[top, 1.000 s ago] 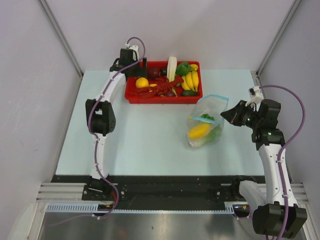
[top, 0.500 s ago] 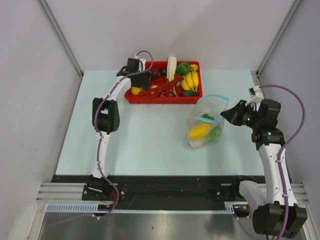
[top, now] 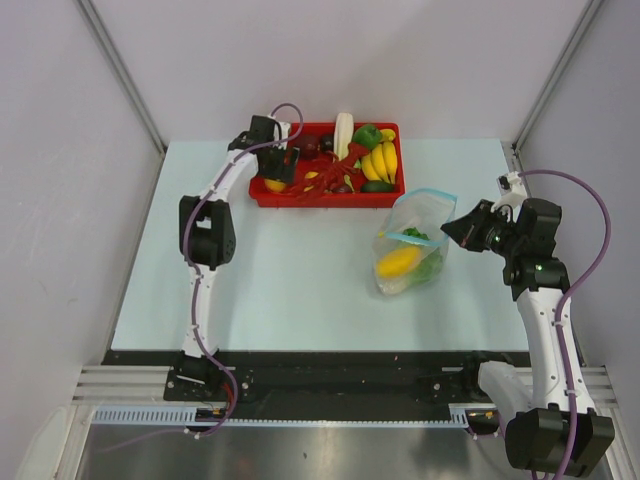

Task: Place the food in the zip-top bag and seal the zipper
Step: Pick up the fake fruit from the bin, then place the fake fruit in the zipper food storage bag.

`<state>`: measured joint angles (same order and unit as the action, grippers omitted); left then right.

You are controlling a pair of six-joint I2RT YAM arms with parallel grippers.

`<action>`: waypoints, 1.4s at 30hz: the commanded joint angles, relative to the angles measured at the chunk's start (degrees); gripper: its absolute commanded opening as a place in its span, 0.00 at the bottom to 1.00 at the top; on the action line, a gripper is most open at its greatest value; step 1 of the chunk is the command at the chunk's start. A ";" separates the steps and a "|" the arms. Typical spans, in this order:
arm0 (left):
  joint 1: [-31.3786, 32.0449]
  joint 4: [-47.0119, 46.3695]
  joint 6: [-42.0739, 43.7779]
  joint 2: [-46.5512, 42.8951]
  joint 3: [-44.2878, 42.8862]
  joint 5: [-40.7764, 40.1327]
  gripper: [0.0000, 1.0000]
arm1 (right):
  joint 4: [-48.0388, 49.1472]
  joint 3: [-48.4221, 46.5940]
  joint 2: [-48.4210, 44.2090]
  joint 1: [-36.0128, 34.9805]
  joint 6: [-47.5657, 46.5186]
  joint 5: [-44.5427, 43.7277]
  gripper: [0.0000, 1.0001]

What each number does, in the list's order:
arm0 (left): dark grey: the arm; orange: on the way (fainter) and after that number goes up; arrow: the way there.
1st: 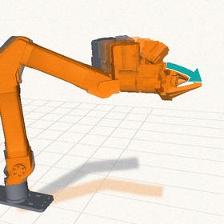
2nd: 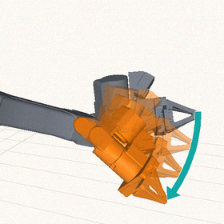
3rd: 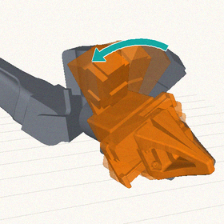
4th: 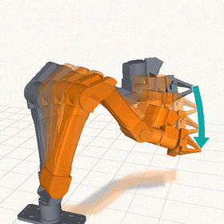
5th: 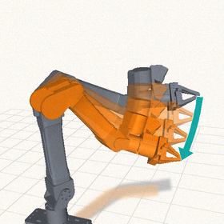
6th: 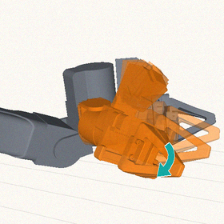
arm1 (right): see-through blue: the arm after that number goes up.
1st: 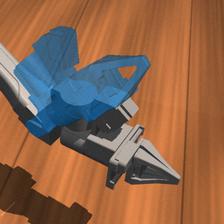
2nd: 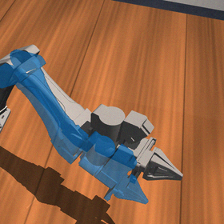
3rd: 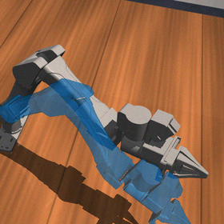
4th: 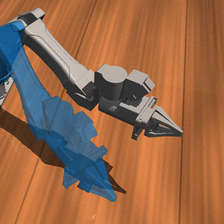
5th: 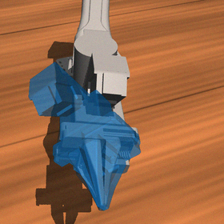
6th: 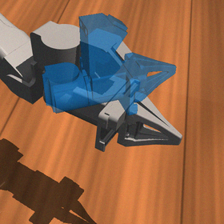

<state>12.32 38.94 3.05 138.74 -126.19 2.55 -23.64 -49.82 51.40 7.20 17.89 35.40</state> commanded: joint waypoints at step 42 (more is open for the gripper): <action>35.32 -6.24 6.53 -26.25 16.06 30.87 0.68 | -0.97 -0.27 -3.76 -0.26 -2.51 2.13 0.00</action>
<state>46.70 31.99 6.31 111.68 -110.10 35.05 -25.26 -49.82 48.56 6.94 16.36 36.69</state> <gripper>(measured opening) 0.755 0.010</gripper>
